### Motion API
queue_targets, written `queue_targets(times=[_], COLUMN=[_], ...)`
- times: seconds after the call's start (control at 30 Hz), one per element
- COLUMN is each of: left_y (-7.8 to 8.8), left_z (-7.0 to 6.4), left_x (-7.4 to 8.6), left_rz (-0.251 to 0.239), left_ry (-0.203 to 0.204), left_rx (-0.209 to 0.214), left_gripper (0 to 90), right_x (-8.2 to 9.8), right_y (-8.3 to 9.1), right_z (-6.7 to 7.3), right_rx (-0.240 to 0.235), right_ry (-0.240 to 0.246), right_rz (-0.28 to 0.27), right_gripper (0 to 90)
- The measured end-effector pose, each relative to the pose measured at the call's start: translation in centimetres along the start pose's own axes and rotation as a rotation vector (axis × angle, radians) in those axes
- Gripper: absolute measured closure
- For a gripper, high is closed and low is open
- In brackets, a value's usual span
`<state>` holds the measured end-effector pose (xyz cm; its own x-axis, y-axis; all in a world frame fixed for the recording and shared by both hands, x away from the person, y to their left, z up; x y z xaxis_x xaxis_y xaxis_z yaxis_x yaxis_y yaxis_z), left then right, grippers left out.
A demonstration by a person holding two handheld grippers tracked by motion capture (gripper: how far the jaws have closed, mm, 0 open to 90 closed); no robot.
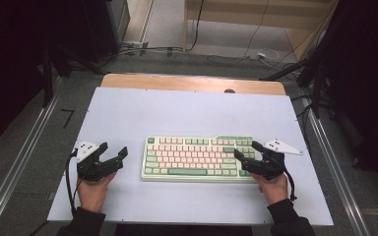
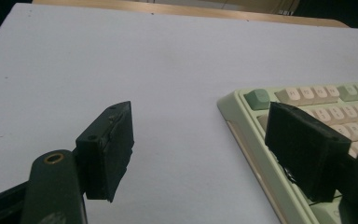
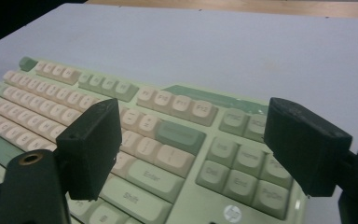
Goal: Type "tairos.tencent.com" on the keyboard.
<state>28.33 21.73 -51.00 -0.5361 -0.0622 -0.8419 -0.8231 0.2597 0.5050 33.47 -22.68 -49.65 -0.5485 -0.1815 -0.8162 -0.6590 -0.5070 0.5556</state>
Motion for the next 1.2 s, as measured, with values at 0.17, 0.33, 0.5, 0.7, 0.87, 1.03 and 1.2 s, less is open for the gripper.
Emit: queue_targets(times=[0.17, 0.33, 0.5, 0.7, 0.87, 1.03, 1.2], left_y=[0.3, 0.4, 0.3, 0.4, 0.5, 0.3, 0.1], left_z=[0.8, 1.4, 1.8, 2.7, 3.6, 4.3, 4.8], left_x=[0.2, 0.1, 0.2, 0.2, 0.2, 0.3, 0.3], left_rz=[0.001, -0.005, -0.006, -0.006, -0.008, 0.000, 0.005], left_ry=[0.005, 0.012, 0.015, 0.032, 0.049, 0.060, 0.068], left_rx=[-0.019, -0.037, -0.062, -0.090, -0.118, -0.142, -0.154], left_gripper=[24.3, 24.3, 24.4, 24.5, 24.5, 24.6, 24.6], right_x=[0.3, 0.7, 1.2, 1.9, 2.5, 2.9, 3.1], right_y=[1.0, 2.3, 3.4, 4.1, 4.3, 4.5, 4.5], right_z=[-1.8, -4.0, -6.2, -8.8, -10.6, -11.8, -12.3], right_rx=[0.038, 0.074, 0.119, 0.172, 0.220, 0.243, 0.255], right_ry=[-0.017, -0.054, -0.088, -0.134, -0.168, -0.200, -0.212], right_rz=[-0.014, -0.024, -0.038, -0.037, -0.027, -0.021, -0.014], right_gripper=[17.4, 17.5, 17.5, 17.5, 17.5, 17.5, 17.5])
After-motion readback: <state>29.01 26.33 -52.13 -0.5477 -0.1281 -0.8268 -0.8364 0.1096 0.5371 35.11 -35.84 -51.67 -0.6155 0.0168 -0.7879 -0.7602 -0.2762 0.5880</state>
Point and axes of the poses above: each handheld gripper's, and its own axes: y roughly backward along the jaws, x roughly out of its underside, z roughly to its left, the point moved 6 cm from there along -y, roughly forward along the jaws, and after that the axes turned 4 degrees about z, right-handed, at the moved point
